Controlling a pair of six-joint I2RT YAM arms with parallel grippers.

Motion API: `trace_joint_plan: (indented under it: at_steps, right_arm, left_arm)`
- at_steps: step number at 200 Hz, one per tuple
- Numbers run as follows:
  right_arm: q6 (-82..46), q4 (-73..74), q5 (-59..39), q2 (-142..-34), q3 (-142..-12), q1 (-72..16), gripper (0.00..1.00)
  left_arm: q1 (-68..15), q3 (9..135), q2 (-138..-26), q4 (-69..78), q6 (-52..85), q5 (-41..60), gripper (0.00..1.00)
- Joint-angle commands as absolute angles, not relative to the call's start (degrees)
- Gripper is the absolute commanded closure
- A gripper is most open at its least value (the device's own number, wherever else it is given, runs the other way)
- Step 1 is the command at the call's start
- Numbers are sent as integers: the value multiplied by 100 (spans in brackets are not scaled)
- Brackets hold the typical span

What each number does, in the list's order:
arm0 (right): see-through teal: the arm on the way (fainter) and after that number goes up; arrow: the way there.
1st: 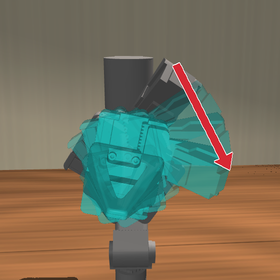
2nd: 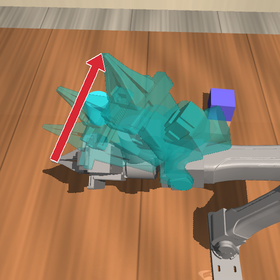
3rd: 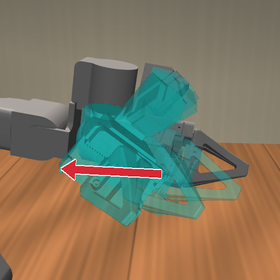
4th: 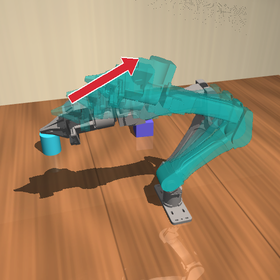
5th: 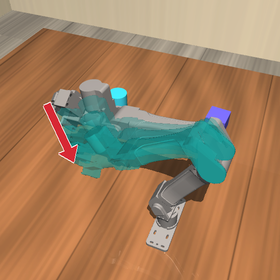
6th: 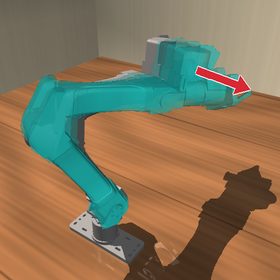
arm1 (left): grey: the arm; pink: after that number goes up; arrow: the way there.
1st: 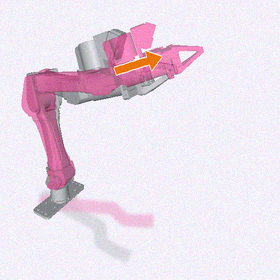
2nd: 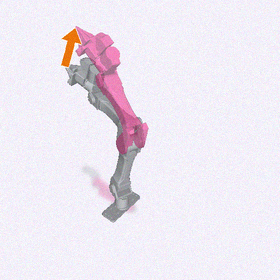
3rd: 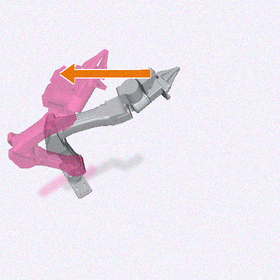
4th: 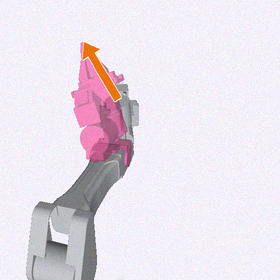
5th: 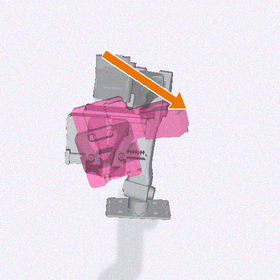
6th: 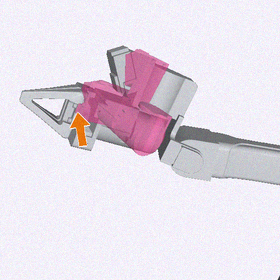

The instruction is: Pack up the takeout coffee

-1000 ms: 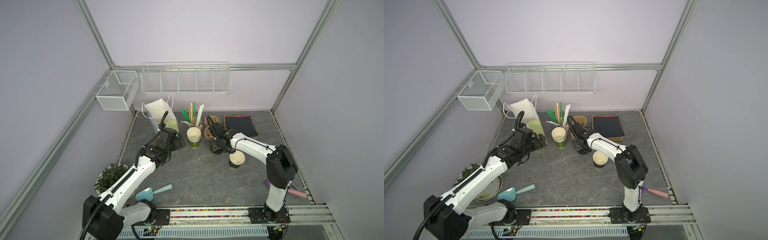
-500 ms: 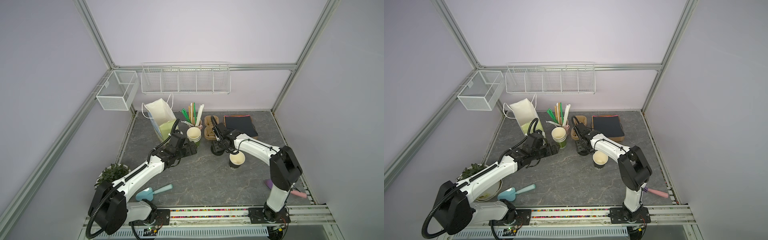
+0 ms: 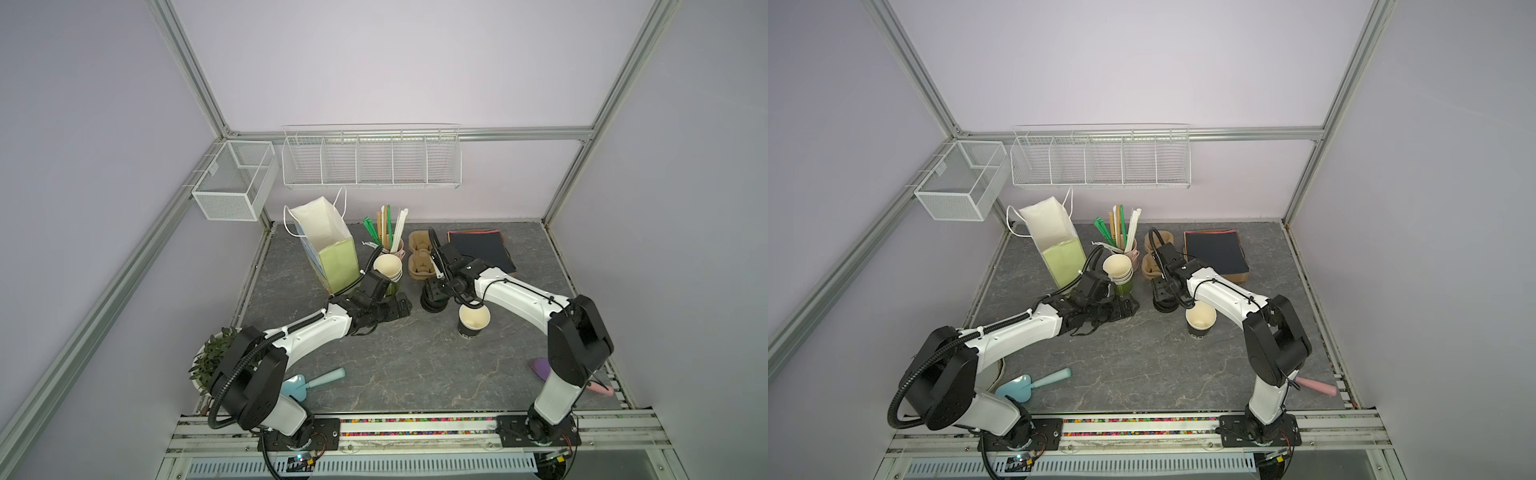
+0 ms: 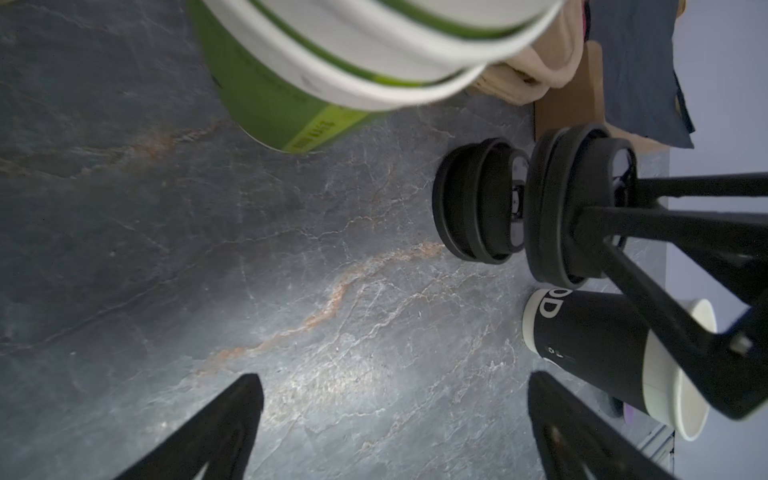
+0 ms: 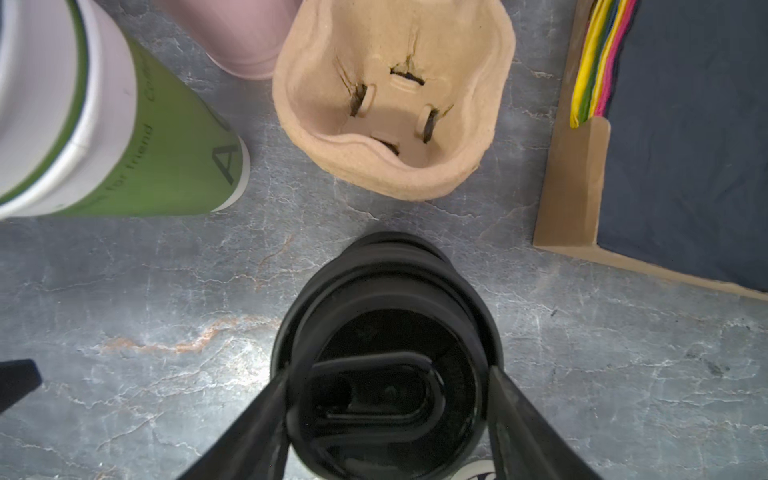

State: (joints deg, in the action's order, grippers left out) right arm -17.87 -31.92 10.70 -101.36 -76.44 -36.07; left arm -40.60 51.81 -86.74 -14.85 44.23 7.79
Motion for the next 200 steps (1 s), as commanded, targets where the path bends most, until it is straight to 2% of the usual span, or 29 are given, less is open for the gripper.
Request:
trace_joint_plan:
  at_steps: [1, 200]
  right_arm:
    - [-1879, -3102, 934, -9914, -7502, -3568, 31]
    - [-2066, -3037, 425, -9666, -7260, -3394, 32]
  left_arm:
    - [-4182, 5479, -8838, -1233, 4582, 864, 0]
    - [-4236, 5723, -9797, -290, 5081, 1234, 0]
